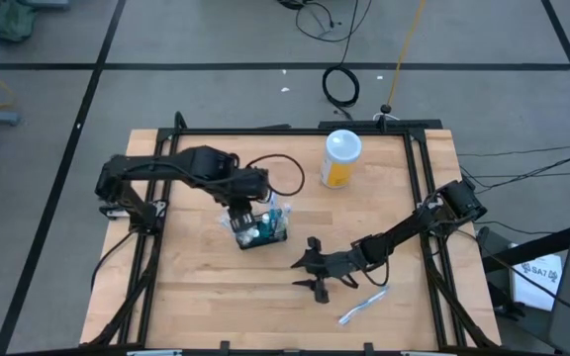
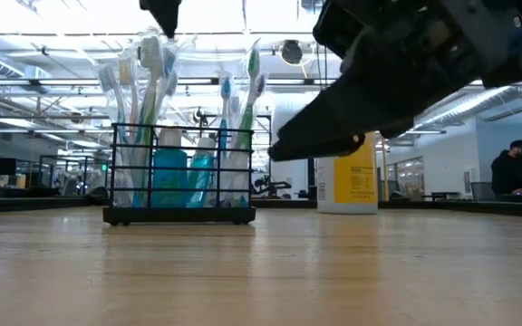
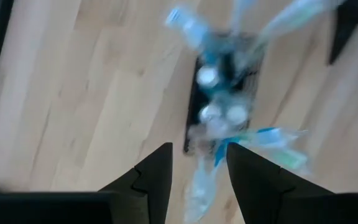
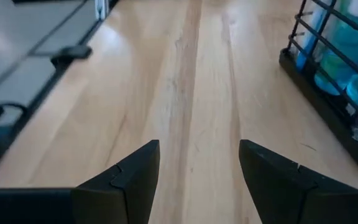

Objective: Pick & Place toothbrushing station
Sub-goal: Put the blue toothbrush into the black wire organizer

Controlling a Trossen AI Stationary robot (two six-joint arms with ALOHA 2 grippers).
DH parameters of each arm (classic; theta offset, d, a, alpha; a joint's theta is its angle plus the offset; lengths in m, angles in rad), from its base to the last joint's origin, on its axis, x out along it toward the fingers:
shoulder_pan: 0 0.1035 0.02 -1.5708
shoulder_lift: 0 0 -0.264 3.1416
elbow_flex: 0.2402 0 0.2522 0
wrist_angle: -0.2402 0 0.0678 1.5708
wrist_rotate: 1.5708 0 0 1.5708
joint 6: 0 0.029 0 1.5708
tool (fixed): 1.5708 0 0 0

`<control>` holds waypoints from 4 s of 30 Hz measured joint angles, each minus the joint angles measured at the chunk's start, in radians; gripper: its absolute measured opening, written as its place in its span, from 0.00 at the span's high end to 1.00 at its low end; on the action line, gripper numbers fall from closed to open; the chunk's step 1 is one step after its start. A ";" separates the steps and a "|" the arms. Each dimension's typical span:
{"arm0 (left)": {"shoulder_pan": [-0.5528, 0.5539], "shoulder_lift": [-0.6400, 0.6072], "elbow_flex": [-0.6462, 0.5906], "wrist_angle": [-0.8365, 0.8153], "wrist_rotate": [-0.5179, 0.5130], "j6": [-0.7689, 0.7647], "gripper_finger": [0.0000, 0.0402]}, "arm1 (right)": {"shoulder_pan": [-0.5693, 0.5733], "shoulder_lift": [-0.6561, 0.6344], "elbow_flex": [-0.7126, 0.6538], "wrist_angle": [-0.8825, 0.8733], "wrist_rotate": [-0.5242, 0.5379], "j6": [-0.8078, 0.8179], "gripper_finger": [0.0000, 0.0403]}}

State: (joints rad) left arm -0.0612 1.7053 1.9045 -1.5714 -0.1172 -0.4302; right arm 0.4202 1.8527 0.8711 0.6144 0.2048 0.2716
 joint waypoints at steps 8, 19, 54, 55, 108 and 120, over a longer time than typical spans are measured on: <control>-0.034 -0.071 0.009 0.002 -0.114 0.057 0.61 | 0.008 -0.244 0.000 -0.412 -0.206 -0.023 0.47; -0.119 -0.231 0.009 0.003 -0.482 -0.010 0.61 | 0.162 -0.450 -0.001 -0.809 -0.313 0.084 0.47; -0.055 -0.232 0.008 0.111 -0.565 -0.043 0.61 | 0.273 -0.215 -0.002 -0.621 -0.127 0.088 0.97; -0.055 -0.232 0.008 0.111 -0.565 -0.042 0.61 | 0.259 -0.232 -0.001 -0.598 -0.118 0.100 0.96; -0.203 -0.333 0.008 0.001 -0.586 0.023 0.61 | -0.187 0.192 0.158 0.789 0.293 -0.580 0.98; -0.203 -0.333 0.008 0.001 -0.583 -0.014 0.61 | -0.225 0.188 0.160 0.703 0.323 -0.341 0.98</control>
State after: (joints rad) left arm -0.2642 1.3724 1.9121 -1.5702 -0.7006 -0.4445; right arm 0.1954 2.0411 1.0313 1.3175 0.5275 -0.0698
